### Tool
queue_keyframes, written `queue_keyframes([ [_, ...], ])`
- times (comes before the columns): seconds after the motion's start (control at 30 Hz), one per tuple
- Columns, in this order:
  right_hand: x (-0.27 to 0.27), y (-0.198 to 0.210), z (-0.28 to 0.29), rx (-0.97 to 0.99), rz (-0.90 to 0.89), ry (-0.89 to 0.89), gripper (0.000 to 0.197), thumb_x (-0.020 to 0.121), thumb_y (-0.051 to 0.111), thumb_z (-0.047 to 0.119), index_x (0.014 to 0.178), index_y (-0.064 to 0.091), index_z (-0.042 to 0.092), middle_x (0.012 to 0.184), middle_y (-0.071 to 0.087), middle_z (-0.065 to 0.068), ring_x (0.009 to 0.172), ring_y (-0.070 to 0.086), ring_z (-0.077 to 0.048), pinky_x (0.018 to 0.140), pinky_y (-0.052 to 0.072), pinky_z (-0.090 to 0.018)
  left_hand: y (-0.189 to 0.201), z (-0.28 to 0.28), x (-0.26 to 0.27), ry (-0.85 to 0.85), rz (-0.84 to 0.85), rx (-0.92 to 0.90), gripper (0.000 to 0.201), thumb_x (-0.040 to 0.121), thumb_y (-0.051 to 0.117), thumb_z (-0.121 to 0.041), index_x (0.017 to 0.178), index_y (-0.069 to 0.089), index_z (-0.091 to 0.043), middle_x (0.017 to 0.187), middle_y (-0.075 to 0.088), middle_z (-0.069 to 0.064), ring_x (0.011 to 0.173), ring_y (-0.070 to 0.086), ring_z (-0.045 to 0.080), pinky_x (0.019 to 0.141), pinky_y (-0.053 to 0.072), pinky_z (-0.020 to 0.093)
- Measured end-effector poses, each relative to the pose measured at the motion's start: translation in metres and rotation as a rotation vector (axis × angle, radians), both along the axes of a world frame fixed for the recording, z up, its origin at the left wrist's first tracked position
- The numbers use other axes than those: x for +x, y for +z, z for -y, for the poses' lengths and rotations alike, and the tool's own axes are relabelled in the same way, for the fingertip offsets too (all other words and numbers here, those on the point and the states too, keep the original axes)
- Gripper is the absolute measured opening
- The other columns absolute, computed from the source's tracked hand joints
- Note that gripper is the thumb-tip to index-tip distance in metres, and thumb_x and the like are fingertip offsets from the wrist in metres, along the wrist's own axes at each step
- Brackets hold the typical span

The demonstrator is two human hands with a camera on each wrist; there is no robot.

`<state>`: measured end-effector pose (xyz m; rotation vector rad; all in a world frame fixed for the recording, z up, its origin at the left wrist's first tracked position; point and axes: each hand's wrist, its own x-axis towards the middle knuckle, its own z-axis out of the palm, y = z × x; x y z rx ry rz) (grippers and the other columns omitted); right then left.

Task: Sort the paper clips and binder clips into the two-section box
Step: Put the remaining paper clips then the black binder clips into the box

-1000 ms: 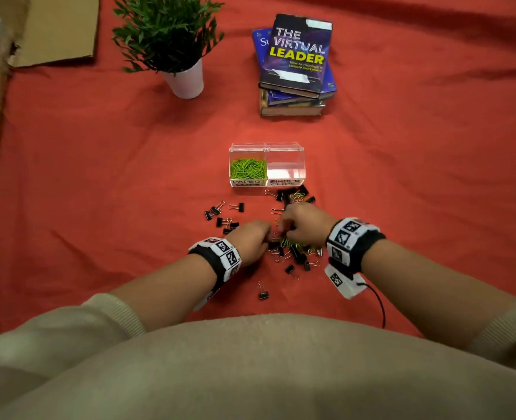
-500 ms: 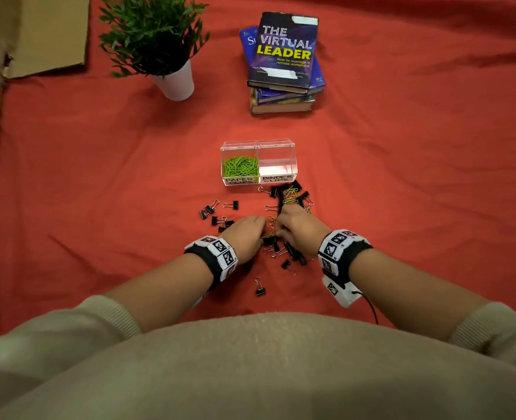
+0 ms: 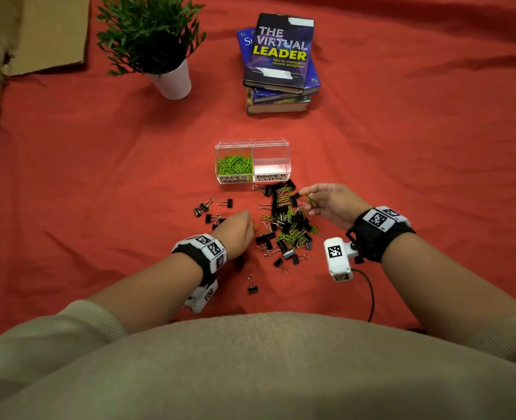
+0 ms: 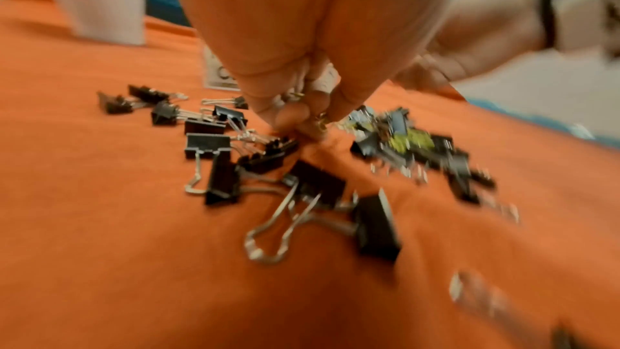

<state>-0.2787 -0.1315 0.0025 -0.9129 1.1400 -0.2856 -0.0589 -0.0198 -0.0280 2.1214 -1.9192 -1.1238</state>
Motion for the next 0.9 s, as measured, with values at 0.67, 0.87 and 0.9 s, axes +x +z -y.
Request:
queue_keyframes([
  [0.67, -0.006, -0.032, -0.032, -0.638, -0.743, 0.848, 0.013, 0.084, 0.064, 0.015, 0.081, 0.051, 0.017, 0.091, 0.051, -0.003, 0.082, 0.052, -0.021, 0.070, 0.040, -0.028, 0.002, 0.014, -0.024, 0.119, -0.070, 0.152, 0.019, 0.094, 0.051, -0.032, 0.084, 0.051, -0.017, 0.067, 0.051, -0.005, 0.062, 0.049, 0.015, 0.052, 0.034, 0.025],
  [0.87, -0.009, -0.032, -0.036, -0.695, -0.764, 0.905, 0.008, 0.090, 0.053, 0.016, 0.088, 0.057, 0.008, 0.099, 0.055, -0.011, 0.089, 0.055, -0.025, 0.083, 0.046, -0.036, -0.003, 0.002, -0.017, -0.027, 0.031, 0.116, 0.021, 0.084, 0.067, -0.031, 0.092, 0.052, -0.018, 0.080, 0.054, -0.004, 0.075, 0.053, 0.018, 0.060, 0.038, 0.027],
  [0.9, -0.009, -0.031, -0.036, -0.684, -0.765, 0.891, 0.011, 0.090, 0.052, 0.014, 0.091, 0.058, 0.005, 0.100, 0.059, -0.013, 0.091, 0.058, -0.028, 0.084, 0.048, -0.038, -0.003, 0.001, -0.014, -0.024, 0.020, 0.122, 0.023, 0.082, 0.069, -0.030, 0.092, 0.052, -0.019, 0.079, 0.054, -0.005, 0.073, 0.053, 0.017, 0.060, 0.039, 0.027],
])
